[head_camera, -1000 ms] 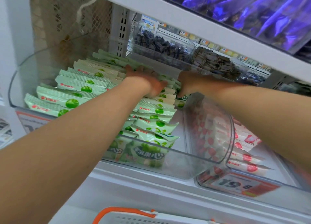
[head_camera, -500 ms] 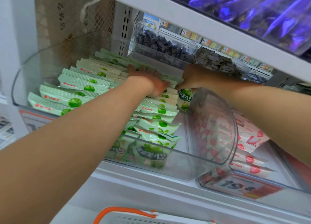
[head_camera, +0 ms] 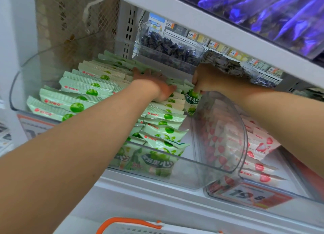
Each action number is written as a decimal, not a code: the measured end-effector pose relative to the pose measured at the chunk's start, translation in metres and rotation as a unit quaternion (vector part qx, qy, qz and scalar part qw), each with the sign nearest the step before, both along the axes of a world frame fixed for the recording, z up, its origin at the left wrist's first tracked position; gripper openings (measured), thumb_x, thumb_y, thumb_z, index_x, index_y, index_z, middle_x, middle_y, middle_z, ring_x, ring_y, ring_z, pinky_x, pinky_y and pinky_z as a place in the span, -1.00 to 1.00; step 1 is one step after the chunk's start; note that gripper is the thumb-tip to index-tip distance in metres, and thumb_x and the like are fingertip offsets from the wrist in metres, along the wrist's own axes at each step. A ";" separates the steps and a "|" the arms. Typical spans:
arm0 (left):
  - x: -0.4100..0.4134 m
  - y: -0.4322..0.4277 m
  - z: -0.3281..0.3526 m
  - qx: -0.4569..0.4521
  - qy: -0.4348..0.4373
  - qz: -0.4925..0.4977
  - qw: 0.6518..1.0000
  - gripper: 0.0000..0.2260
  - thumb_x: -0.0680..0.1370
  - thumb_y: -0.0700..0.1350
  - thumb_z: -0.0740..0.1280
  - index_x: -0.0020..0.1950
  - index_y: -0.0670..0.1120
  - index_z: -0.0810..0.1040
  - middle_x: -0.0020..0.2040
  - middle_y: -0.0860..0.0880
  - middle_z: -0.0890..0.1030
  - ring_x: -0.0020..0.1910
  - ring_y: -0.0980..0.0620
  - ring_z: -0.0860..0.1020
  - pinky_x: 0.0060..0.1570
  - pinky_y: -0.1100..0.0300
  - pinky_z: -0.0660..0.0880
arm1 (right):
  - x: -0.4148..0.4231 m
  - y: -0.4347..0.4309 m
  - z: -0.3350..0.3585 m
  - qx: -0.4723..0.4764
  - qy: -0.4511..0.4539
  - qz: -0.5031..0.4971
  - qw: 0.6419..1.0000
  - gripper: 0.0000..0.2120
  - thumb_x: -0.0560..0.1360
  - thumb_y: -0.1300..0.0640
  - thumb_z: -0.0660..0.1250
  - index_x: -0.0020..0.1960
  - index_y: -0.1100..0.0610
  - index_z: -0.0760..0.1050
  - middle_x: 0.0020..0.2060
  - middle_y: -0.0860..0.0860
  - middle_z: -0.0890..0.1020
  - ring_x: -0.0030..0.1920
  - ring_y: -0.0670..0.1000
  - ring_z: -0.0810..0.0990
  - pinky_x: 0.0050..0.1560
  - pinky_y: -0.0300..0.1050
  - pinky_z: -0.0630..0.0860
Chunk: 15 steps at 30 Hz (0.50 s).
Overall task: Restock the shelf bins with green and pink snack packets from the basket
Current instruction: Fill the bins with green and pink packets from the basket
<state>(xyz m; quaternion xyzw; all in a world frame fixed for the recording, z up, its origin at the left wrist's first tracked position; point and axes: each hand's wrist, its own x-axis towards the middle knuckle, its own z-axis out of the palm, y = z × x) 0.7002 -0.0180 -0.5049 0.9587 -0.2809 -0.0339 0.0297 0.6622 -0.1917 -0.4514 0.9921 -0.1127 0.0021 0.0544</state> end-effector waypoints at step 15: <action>-0.004 0.002 0.003 0.002 0.004 -0.001 1.000 -0.35 0.60 0.34 -0.18 0.61 0.06 -0.06 0.62 0.01 -0.05 0.59 -0.10 -0.08 0.47 -0.31 -0.16 | -0.003 -0.002 -0.010 -0.098 -0.103 0.043 0.989 -0.81 0.42 0.32 0.42 -0.32 0.22 0.47 -0.46 0.02 0.44 -0.28 0.05 0.52 -0.11 -0.19 0.40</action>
